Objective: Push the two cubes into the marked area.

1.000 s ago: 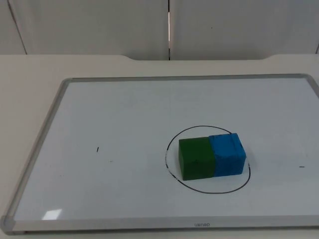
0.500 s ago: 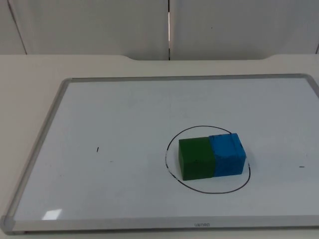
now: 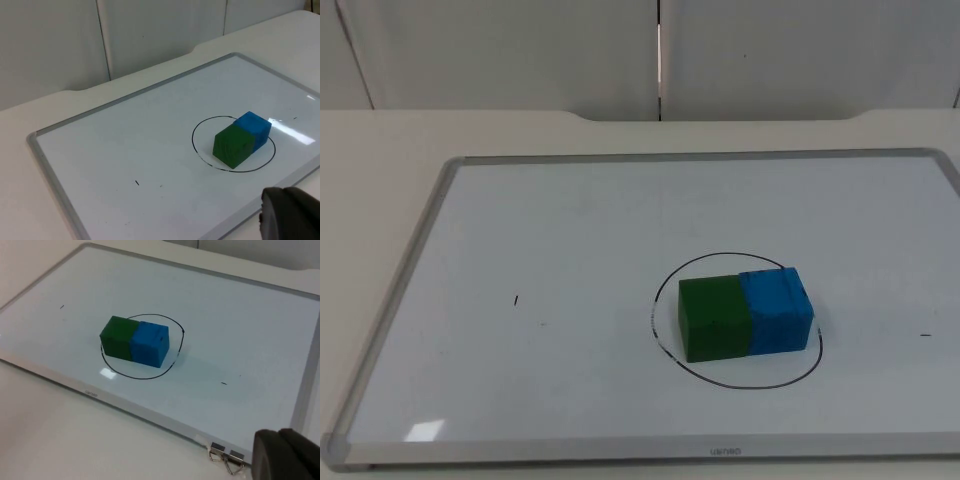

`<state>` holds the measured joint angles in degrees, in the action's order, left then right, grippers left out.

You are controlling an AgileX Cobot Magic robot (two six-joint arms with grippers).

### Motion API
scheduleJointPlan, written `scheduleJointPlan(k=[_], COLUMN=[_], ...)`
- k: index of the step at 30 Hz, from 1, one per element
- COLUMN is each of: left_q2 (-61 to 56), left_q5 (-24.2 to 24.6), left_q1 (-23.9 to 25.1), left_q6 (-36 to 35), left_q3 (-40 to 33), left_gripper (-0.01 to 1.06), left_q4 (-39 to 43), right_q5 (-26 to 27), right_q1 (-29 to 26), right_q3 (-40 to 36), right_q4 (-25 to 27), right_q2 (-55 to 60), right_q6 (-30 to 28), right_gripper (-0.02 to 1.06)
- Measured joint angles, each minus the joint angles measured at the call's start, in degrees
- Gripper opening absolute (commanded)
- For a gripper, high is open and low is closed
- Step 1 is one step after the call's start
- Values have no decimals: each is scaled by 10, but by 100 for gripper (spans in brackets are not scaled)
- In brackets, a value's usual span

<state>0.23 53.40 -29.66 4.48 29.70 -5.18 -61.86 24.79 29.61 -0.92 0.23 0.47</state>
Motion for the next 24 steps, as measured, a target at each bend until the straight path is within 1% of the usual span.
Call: scheduleJointPlan(k=[24], left_q2=[0], left_q5=[0], left_q1=[0], left_q6=[-1], left_q3=[0], left_gripper=[0], left_q4=[0], right_q5=[-1], right_q1=[0], right_q3=[0], right_q4=[-1], right_q2=[0], right_q6=[0], right_gripper=[0])
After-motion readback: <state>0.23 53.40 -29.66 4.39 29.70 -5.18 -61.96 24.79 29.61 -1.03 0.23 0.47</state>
